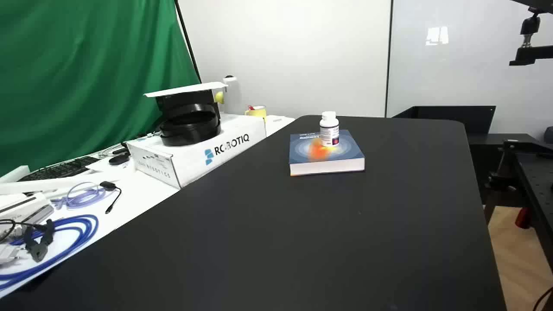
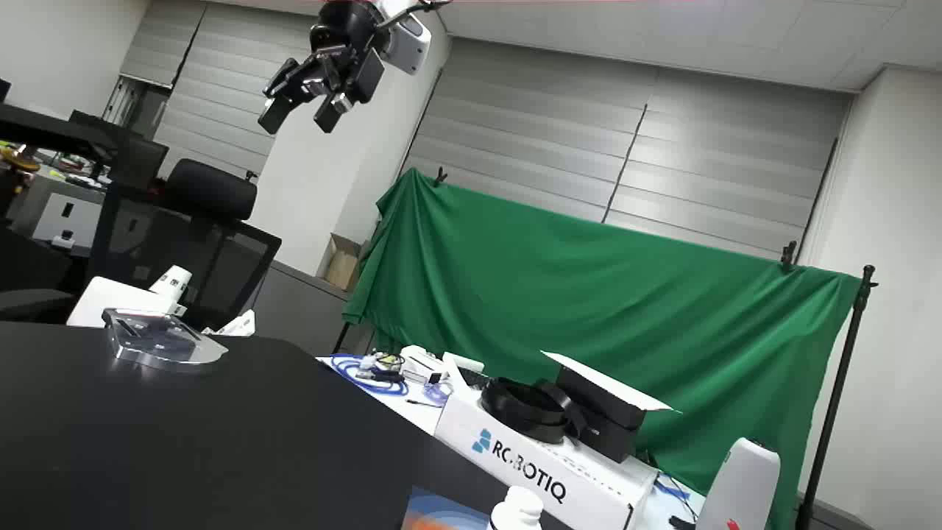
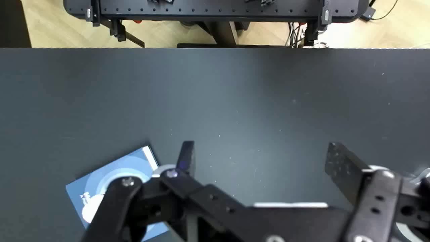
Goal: Put the white bottle on the metal thing
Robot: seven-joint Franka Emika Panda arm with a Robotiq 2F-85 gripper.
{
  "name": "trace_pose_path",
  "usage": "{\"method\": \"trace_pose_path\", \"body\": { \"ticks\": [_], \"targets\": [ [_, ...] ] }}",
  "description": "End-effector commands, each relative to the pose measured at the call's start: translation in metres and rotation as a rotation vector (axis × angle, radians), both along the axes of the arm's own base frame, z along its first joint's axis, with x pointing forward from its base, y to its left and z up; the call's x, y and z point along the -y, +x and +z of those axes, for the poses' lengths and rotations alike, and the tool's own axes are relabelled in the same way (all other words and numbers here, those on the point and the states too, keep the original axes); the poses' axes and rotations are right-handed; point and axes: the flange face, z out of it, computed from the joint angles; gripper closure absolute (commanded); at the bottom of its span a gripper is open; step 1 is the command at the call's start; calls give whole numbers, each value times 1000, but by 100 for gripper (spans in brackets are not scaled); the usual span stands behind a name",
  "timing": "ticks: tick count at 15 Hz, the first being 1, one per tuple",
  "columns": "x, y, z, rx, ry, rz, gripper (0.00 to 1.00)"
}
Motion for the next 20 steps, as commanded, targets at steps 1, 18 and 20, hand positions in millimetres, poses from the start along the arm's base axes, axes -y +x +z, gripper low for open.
{"method": "trace_pose_path", "body": {
  "ticks": [1, 18, 20],
  "targets": [
    [0, 0, 0, -1, 0, 0, 0],
    [120, 88, 19, 352, 55, -158, 0],
    [163, 115, 17, 421, 67, -208, 0]
  ]
}}
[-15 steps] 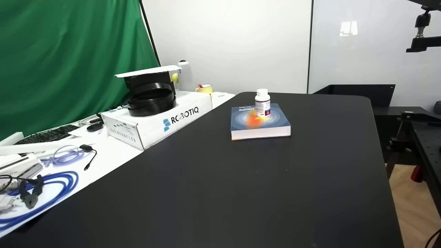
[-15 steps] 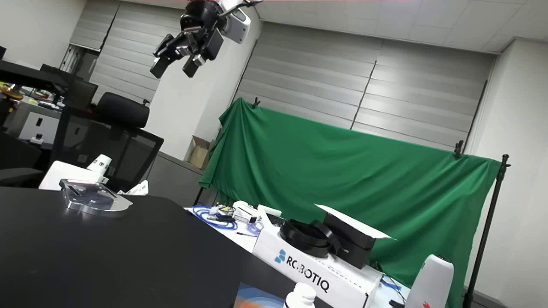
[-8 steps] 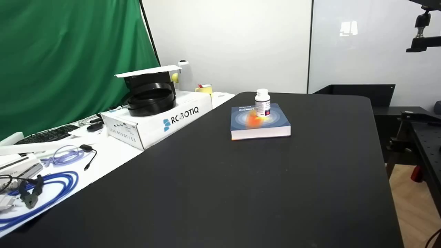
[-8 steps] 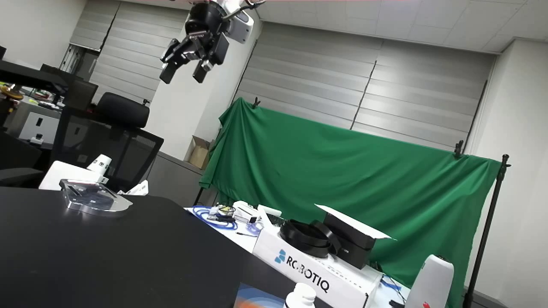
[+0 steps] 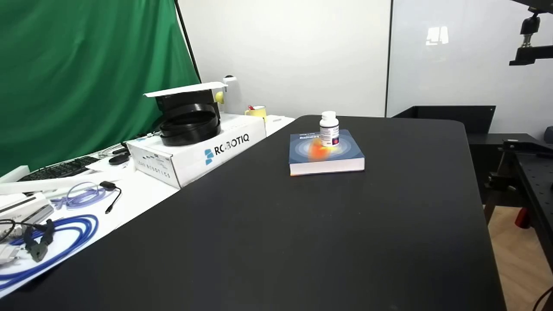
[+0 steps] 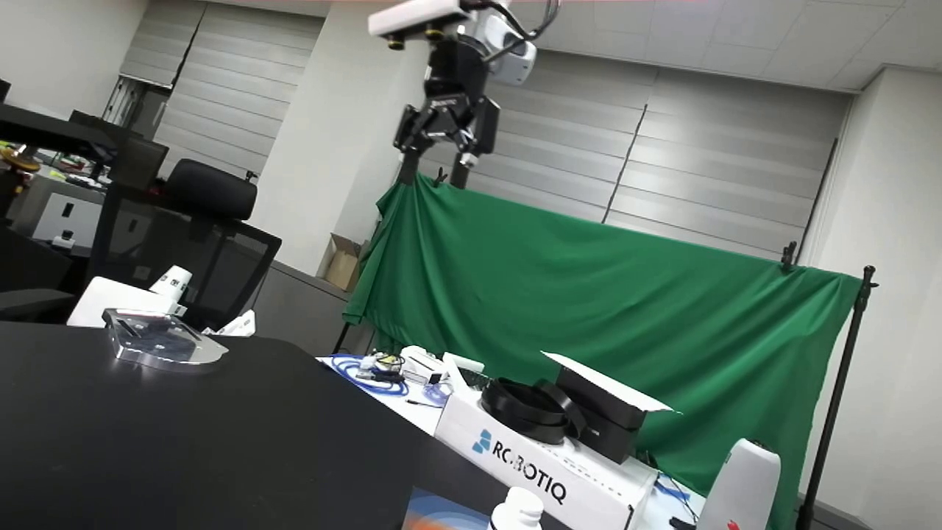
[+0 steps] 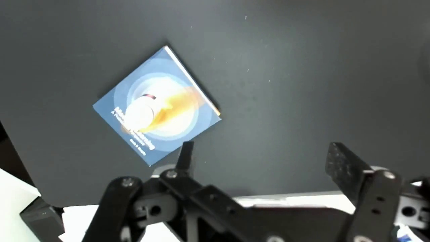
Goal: Put the white bottle on the metal thing
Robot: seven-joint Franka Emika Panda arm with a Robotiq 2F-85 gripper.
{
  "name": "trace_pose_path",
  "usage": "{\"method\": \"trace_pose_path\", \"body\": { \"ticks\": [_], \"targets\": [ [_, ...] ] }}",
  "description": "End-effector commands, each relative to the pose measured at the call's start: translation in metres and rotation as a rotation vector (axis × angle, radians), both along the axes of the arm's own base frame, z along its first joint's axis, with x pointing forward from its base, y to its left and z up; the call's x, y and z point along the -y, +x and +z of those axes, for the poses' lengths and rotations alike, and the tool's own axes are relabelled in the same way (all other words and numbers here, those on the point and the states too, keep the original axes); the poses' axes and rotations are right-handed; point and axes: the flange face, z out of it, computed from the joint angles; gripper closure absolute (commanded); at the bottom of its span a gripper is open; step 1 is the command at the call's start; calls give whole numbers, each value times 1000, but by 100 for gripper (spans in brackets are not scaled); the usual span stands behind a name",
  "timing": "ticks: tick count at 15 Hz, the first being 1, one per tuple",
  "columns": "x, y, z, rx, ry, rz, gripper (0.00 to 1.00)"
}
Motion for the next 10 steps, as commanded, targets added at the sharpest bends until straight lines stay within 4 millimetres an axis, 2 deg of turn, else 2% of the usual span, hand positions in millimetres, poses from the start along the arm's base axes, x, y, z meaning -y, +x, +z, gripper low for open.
{"method": "trace_pose_path", "body": {
  "ticks": [1, 4, 6, 8, 10],
  "targets": [
    [66, 52, 1, 93, 17, -84, 0],
    [112, 101, -15, 188, 6, -162, 0],
    [132, 126, -32, 177, 20, -223, 0],
    [147, 143, -52, 150, 33, -260, 0],
    [161, 150, -72, 104, 38, -300, 0]
  ]
}}
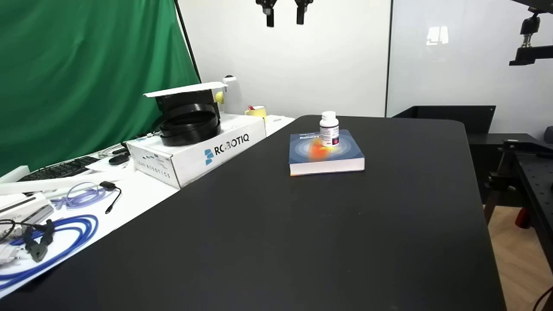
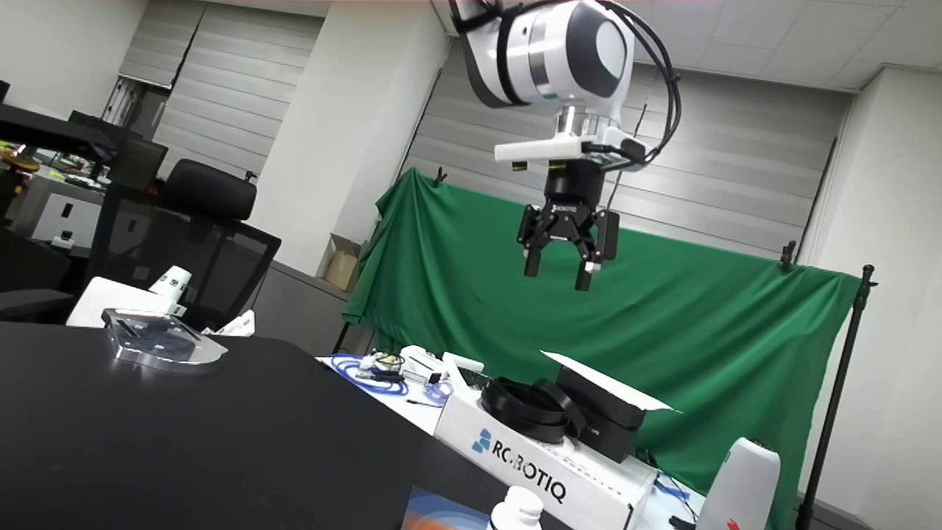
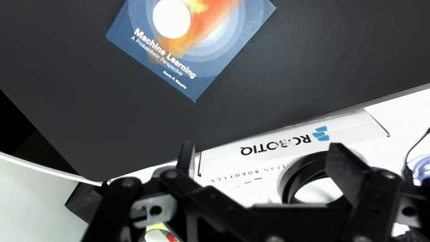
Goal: Put the white bottle on the metal thing
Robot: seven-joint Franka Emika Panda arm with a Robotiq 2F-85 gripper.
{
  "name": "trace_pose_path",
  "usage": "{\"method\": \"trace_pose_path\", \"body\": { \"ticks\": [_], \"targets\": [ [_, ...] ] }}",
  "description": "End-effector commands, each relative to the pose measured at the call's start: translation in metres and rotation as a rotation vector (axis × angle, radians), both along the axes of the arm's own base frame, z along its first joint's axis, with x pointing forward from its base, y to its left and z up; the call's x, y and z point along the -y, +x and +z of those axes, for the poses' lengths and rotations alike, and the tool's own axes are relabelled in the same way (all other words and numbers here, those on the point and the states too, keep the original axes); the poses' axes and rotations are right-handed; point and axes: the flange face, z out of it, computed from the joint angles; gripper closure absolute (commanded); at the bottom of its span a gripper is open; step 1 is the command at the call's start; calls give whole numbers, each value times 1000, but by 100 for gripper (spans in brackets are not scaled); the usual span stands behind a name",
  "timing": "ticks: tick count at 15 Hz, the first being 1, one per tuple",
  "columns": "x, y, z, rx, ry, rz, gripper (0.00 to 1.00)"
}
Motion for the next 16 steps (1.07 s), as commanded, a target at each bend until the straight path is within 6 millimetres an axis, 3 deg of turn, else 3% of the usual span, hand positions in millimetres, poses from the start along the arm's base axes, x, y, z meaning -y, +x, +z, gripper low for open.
{"method": "trace_pose_path", "body": {
  "ticks": [1, 4, 8, 14, 16],
  "targets": [
    [26, 24, -22, -47, 17, -95, 0],
    [49, 25, -47, -82, 13, -140, 0],
    [69, 10, -81, -158, 15, -186, 0],
    [74, 6, -135, -202, 14, -228, 0],
    [70, 1, -152, -302, 28, -170, 0]
  ]
}}
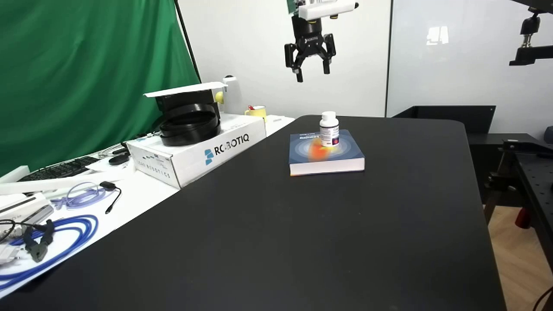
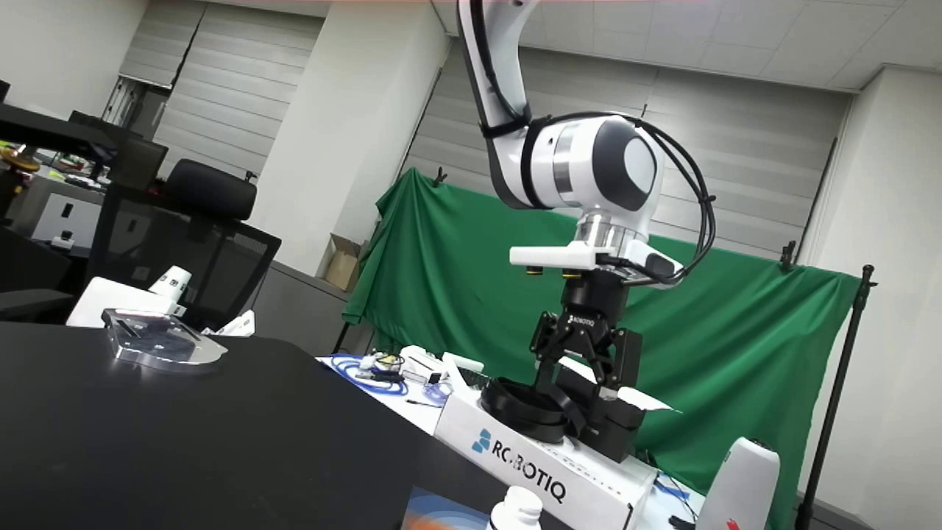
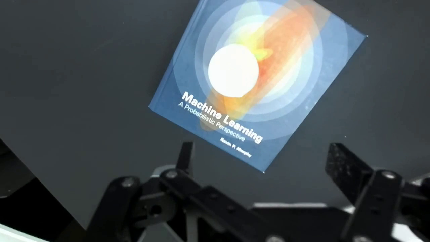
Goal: Put the white bottle on the metal thing
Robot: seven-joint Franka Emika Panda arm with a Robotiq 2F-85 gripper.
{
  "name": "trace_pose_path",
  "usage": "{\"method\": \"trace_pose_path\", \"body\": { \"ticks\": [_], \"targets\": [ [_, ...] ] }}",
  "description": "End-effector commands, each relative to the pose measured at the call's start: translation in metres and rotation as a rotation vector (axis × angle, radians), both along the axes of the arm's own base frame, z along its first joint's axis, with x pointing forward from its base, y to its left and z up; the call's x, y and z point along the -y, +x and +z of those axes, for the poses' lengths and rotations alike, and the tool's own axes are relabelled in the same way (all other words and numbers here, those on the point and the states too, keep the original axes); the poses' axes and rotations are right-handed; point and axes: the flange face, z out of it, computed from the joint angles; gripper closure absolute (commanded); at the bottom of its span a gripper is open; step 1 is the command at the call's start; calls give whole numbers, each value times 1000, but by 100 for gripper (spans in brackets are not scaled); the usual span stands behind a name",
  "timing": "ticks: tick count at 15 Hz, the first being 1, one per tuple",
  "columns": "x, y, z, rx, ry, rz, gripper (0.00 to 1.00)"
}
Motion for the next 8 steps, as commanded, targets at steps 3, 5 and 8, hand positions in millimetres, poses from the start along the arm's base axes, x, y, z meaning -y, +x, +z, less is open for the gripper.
{"method": "trace_pose_path", "body": {
  "ticks": [3, 5, 8],
  "targets": [
    [-3, -4, -23, -73, 19, 11, 0],
    [-4, -4, -25, -79, 20, 12, 0],
    [-4, -4, -24, -79, 20, 12, 0]
  ]
}}
